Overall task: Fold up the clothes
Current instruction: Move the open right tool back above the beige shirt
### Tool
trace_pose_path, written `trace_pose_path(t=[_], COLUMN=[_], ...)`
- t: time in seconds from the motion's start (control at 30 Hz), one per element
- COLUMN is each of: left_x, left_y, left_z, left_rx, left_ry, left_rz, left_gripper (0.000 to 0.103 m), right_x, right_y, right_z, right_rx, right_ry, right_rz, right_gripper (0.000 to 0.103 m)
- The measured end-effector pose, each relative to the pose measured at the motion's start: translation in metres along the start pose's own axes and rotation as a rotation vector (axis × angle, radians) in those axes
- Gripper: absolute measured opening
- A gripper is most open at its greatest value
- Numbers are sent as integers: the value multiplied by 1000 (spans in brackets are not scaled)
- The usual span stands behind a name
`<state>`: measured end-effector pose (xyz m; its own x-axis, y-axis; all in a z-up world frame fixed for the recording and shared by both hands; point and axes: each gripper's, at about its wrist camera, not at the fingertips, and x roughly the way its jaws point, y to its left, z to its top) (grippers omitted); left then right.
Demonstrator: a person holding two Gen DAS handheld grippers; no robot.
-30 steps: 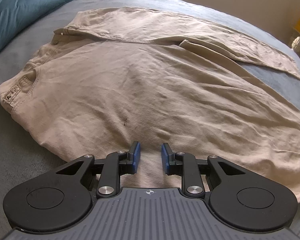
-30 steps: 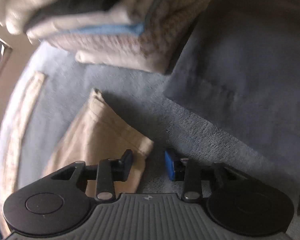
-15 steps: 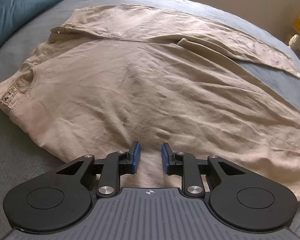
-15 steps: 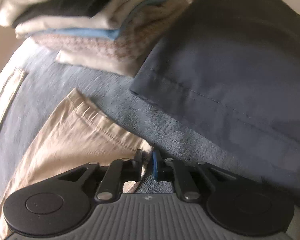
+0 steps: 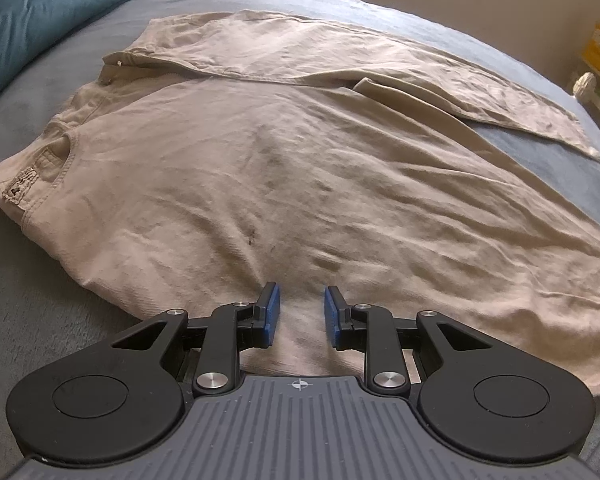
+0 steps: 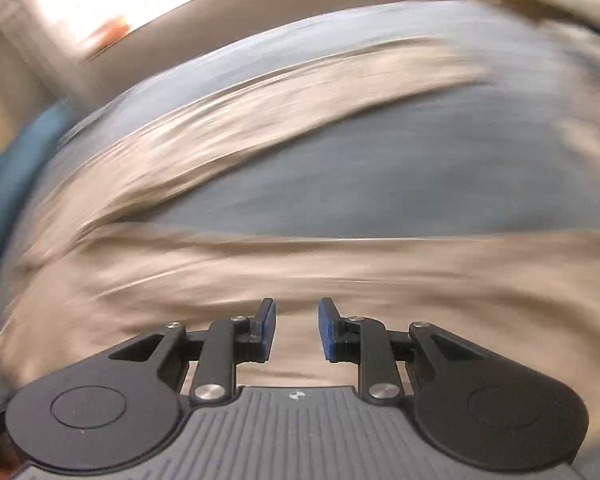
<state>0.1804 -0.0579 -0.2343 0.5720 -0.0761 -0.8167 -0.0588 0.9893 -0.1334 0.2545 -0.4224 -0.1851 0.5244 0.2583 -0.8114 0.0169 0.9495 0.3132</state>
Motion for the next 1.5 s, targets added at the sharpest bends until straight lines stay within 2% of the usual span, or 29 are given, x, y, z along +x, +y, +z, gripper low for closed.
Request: trace_pose_path(t=[0.1,0.2,0.27,0.3,0.33,0.4,0.43,0.5,0.6,0.67,0.73,0.8,0.87,0.93,1.07,1.2,1.3,1.37,1.43,1.5], left_x=[-1,-1,-2,-2,-2,-3,-3,-3,-4,-4,-4,-5,-5,-5,-6,-14,-26,-31,-28,-19], left_y=[1,0,1,2,3,4,4,5,8,9,11,14,18,19,19,16,3,-13,-30,-42], left_z=[-2,-5,-7,-9,-10,-12,-13,-15,-17,-17,-17,-15,-15,-14,-12,-11,-13,-14,-19,-26], left_rx=[10,32,45,49,54,68,76,85,82,85,90,80,70,66,55,70,142,211,291,359], left_ry=[-8,-21,-33,-39,-45,-61,-67,-77,-87,-90,-85,-73,-65,-59,-53,-74,-114,-111,-82,-25], left_rz=[-6,-10,-18,-23,-29,-38,-41,-48,-65,-76,-87,-101,-115,-123,-129,-114,-108,-137,-151,-109], left_gripper=[25,26,26,26,26,26,26,27,27,27,28,28,29,29,30,32,33,36,39,40], right_x=[47,87,117,119,118,108,103,93,96,110,125,130,120,100,43,21,29,43,49,41], right_y=[73,112,109,102,96,88,88,96,129,152,159,146,134,119,85,51,36,33,27,6], right_z=[8,15,29,35,42,53,56,54,41,35,41,59,74,82,78,49,23,13,12,18], right_rx=[-199,-296,-290,-242,-201,-151,-148,-141,-236,-307,-292,-137,-38,10,11,48,84,94,88,128], right_ry=[87,97,82,66,41,-27,-43,-12,89,139,128,77,14,-4,68,210,289,302,255,195], right_rz=[66,36,-21,-6,-27,-152,-161,-62,82,91,23,11,-79,-83,-40,-36,-18,-16,-78,-168], right_gripper=[25,24,19,17,14,18,18,18,18,18,14,14,16,16,21,22,22,22,20,19])
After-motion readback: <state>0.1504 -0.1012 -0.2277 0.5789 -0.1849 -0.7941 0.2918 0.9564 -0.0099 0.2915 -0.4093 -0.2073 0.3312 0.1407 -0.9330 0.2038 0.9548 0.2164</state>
